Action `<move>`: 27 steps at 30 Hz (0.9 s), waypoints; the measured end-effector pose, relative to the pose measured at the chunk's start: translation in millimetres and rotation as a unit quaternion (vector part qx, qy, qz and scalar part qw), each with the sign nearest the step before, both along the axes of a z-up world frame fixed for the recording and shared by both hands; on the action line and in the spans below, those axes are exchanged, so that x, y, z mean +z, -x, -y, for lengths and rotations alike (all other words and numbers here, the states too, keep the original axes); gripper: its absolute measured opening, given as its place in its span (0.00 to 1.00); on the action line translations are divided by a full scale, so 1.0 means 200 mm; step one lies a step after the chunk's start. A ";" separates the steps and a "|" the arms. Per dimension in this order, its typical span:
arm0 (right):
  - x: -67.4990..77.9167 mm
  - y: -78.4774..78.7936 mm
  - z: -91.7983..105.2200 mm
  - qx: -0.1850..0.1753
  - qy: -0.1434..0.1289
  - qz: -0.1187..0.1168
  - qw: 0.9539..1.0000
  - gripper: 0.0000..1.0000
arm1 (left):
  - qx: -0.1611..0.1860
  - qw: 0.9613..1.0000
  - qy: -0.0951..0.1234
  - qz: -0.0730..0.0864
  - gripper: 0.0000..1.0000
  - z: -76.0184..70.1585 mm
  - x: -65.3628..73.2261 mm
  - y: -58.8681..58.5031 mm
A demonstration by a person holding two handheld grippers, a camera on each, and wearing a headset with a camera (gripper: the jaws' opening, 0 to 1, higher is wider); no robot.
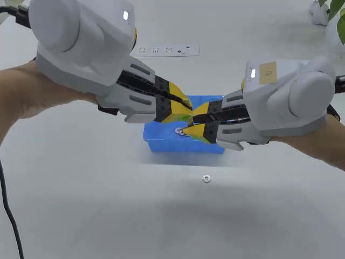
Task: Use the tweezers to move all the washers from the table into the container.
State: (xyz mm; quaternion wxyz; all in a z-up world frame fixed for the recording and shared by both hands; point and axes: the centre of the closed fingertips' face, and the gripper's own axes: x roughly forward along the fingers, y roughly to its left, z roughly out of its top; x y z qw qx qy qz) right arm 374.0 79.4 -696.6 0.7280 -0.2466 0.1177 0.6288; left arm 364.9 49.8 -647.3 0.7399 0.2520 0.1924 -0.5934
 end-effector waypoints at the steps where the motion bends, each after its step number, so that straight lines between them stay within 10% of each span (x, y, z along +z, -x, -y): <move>1: 0.00 -0.02 0.00 -0.002 -0.001 0.000 1.000 0.11 | -0.001 1.000 0.000 0.002 0.06 0.00 0.00 -0.01; 15: -0.11 -0.17 -0.02 -0.014 0.007 -0.014 1.000 0.11 | 0.003 1.000 -0.011 -0.004 0.06 -0.03 -0.14 -0.20; 27: -0.27 -0.21 -0.03 -0.013 0.024 -0.041 0.999 0.11 | 0.003 1.000 -0.015 -0.025 0.06 -0.04 -0.28 -0.23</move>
